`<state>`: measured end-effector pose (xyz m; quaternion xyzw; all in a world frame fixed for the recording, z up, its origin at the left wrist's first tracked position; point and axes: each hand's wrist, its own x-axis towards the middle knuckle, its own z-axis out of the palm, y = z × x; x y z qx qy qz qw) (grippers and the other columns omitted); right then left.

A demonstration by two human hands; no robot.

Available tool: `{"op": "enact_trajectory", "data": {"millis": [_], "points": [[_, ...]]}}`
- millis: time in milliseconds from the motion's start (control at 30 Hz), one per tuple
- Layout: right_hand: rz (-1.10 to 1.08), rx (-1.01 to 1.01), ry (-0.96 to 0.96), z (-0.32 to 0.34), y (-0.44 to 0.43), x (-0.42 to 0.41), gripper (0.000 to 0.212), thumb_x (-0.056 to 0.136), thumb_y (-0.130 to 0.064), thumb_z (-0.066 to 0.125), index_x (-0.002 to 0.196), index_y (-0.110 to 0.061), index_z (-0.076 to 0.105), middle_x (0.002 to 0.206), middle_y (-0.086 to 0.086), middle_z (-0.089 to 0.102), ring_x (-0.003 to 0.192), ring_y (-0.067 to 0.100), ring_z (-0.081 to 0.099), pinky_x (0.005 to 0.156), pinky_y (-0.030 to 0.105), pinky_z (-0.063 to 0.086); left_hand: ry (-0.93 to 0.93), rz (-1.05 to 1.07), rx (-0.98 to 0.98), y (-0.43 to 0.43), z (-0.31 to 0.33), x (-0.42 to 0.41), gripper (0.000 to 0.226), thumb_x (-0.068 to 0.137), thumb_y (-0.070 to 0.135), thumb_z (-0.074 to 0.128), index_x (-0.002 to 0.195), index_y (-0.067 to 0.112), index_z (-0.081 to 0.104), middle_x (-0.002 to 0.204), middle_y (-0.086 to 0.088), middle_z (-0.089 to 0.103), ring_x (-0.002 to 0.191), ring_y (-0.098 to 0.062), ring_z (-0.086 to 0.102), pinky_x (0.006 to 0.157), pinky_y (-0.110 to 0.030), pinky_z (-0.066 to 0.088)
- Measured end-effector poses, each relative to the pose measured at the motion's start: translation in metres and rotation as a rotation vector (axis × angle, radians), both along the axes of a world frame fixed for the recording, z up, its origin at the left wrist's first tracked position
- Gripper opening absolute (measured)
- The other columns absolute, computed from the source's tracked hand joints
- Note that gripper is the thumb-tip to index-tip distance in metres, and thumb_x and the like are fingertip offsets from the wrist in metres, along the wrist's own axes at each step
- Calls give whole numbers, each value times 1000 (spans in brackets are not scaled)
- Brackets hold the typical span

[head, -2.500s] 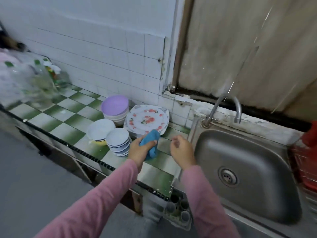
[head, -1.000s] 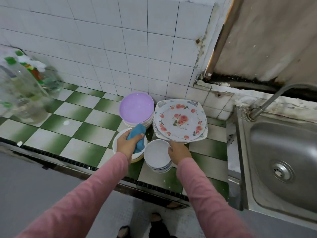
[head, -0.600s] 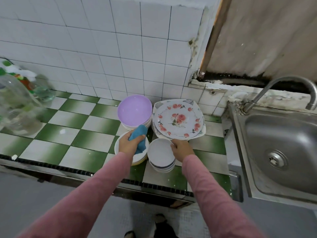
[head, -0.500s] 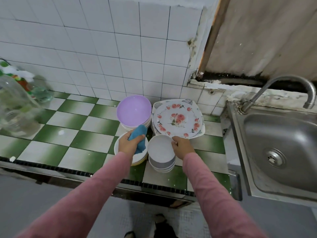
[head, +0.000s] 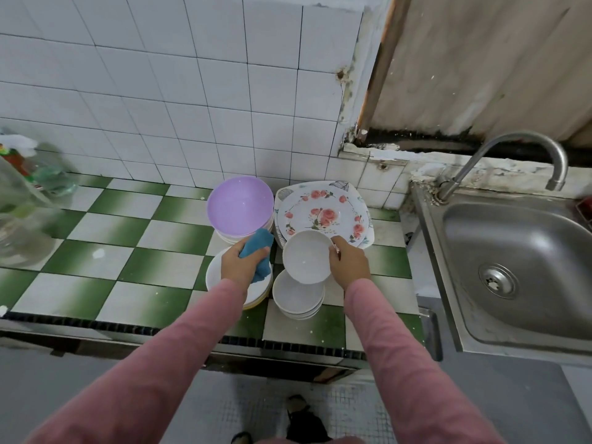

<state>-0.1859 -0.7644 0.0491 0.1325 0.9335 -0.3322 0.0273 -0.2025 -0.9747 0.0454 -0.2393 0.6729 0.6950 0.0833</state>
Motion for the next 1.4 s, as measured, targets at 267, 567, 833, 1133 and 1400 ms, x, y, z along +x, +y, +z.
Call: {"op": "enact_trajectory", "data": {"millis": [267,567,833,1133,1400], "points": [[-59,28,52,-1,-4,7,23,104,-17,41,120,-10,57,90,17,62,84,35,56,75,37,47,5,-38,3,0,-5,0,50,85,22,75,131,17,57,123,-10,60,108,-31,59,90,-46,56],[-92,40,53,2,-7,12,22,104,-18,41,119,-11,55,87,18,59,87,39,59,75,39,49,30,-26,30,-4,-2,1,37,85,20,75,117,22,57,120,-8,59,104,-27,59,67,-28,54],[-149,16,53,6,-8,15,24,104,-20,40,123,-17,54,88,16,58,87,40,59,78,45,55,42,-34,35,-4,2,5,36,85,20,75,116,23,56,117,-6,58,99,-24,58,61,-25,52],[-168,11,73,3,-11,20,26,104,-19,40,126,-17,54,87,16,58,84,37,58,73,37,50,37,-48,31,-6,6,7,36,86,21,74,117,22,56,114,-3,58,96,-22,57,58,-23,49],[-193,0,92,4,-14,21,26,104,-18,39,125,-16,54,91,20,60,84,38,56,73,40,51,32,-58,28,-9,5,7,32,86,21,74,112,23,56,115,-7,58,102,-27,58,74,-36,56]]}}
